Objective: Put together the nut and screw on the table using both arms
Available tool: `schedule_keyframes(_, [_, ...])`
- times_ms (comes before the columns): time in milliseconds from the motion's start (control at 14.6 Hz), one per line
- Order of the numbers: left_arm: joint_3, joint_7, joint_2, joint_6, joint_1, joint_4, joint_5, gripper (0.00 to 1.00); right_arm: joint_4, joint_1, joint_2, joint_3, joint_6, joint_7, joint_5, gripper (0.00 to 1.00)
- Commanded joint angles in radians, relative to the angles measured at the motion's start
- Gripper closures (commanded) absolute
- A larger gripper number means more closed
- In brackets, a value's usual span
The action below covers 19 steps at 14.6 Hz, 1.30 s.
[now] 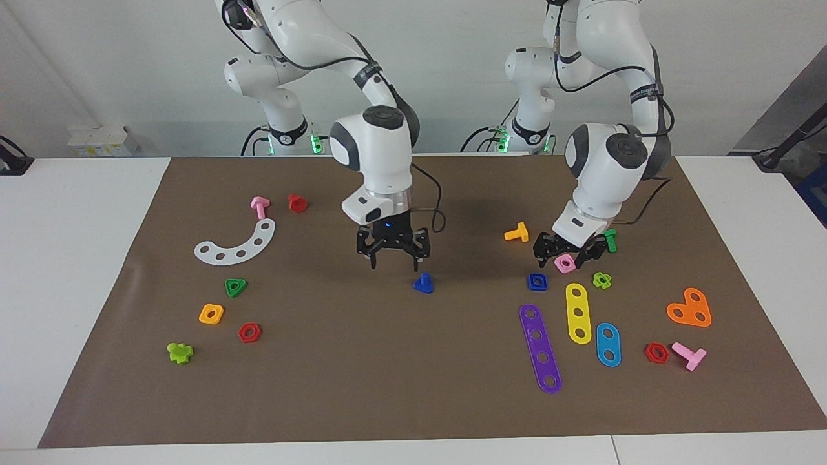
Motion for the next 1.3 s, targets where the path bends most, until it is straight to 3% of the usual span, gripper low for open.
schedule_keyframes(0, [0.015, -0.006, 0.031, 0.108, -0.051, -0.058, -0.015, 0.16, -0.029, -0.091, -0.104, 0.016, -0.086, -0.075, -0.006, 0.00])
schedule_keyframes(275, [0.016, -0.003, 0.075, 0.165, -0.066, -0.077, -0.015, 0.24, -0.028, -0.253, -0.222, 0.014, -0.253, -0.290, 0.126, 0.00])
schedule_keyframes(755, [0.018, 0.014, 0.082, 0.162, -0.057, -0.095, -0.014, 0.37, -0.028, -0.411, -0.337, 0.009, -0.542, -0.488, 0.129, 0.00])
schedule_keyframes(961, [0.018, 0.015, 0.082, 0.159, -0.049, -0.089, -0.014, 0.35, -0.045, -0.491, -0.369, 0.008, -0.616, -0.583, 0.146, 0.00])
schedule_keyframes(1236, [0.016, 0.002, 0.091, 0.122, -0.049, -0.036, -0.015, 0.24, -0.005, -0.556, -0.377, 0.005, -0.625, -0.662, 0.169, 0.00])
